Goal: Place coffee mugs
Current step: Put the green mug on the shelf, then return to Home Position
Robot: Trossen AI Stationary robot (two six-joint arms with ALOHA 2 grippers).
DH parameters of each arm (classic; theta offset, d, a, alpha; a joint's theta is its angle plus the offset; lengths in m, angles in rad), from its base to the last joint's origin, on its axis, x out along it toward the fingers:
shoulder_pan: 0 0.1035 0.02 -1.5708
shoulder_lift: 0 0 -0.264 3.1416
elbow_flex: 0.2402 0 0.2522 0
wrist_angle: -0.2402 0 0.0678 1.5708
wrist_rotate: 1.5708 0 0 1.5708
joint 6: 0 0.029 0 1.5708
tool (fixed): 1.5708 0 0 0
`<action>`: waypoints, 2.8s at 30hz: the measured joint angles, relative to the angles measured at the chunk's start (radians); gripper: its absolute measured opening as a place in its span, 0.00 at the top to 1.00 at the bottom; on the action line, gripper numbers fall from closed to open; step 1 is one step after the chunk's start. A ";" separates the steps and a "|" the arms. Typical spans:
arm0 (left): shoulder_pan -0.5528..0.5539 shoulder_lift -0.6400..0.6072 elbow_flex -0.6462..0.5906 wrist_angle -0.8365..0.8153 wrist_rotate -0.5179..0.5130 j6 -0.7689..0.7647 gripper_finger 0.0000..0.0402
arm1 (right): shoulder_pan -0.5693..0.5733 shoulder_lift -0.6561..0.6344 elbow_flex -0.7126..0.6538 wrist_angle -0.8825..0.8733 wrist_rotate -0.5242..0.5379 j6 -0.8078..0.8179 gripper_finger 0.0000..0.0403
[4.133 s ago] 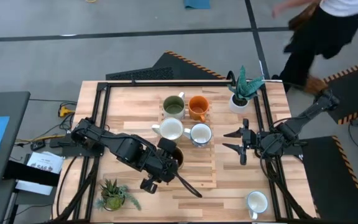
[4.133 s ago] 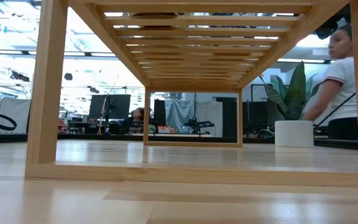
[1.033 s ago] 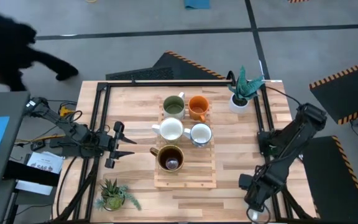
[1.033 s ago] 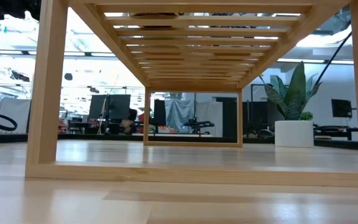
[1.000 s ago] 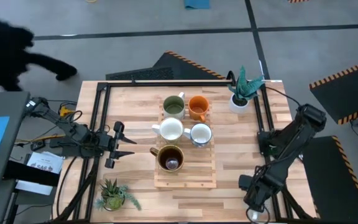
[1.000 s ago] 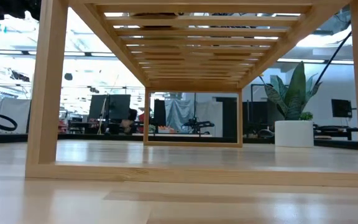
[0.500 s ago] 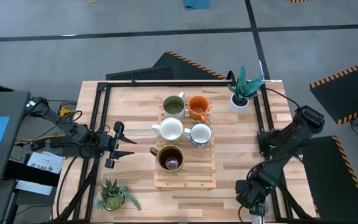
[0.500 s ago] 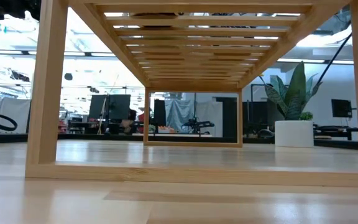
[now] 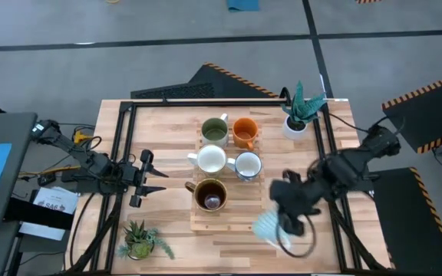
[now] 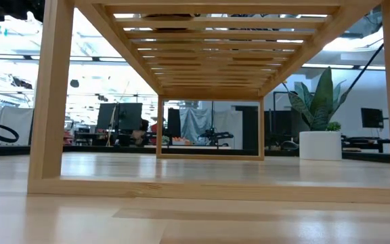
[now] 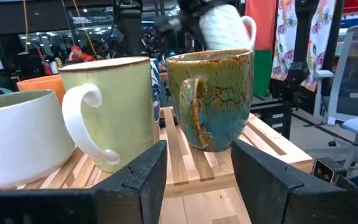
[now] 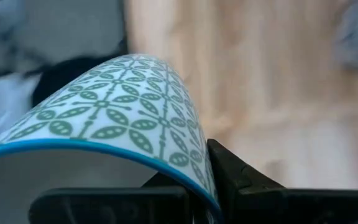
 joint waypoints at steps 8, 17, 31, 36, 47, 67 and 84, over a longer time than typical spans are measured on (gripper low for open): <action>0.000 0.000 0.000 0.000 0.001 0.000 0.58 | -0.136 0.152 0.146 -0.167 0.101 -0.116 0.89; 0.000 0.000 0.000 0.001 0.001 0.000 0.58 | -0.223 0.258 0.162 -0.180 0.098 -0.190 0.89; 0.000 0.000 0.000 0.004 0.013 0.000 0.58 | -0.230 0.255 0.155 -0.098 0.089 -0.203 0.75; 0.000 0.000 0.000 0.004 0.026 0.000 0.58 | -0.237 0.256 0.155 -0.103 0.088 -0.203 0.73; 0.000 0.000 0.000 0.004 0.028 0.000 0.58 | -0.256 0.248 0.301 -0.147 0.088 -0.227 0.70; 0.000 0.000 0.000 0.006 -0.003 0.006 0.58 | -0.094 0.119 0.416 -0.324 0.416 -0.238 0.70; 0.000 0.000 0.000 0.006 -0.003 0.010 0.58 | 0.014 -0.396 -0.330 -0.221 0.710 0.121 0.70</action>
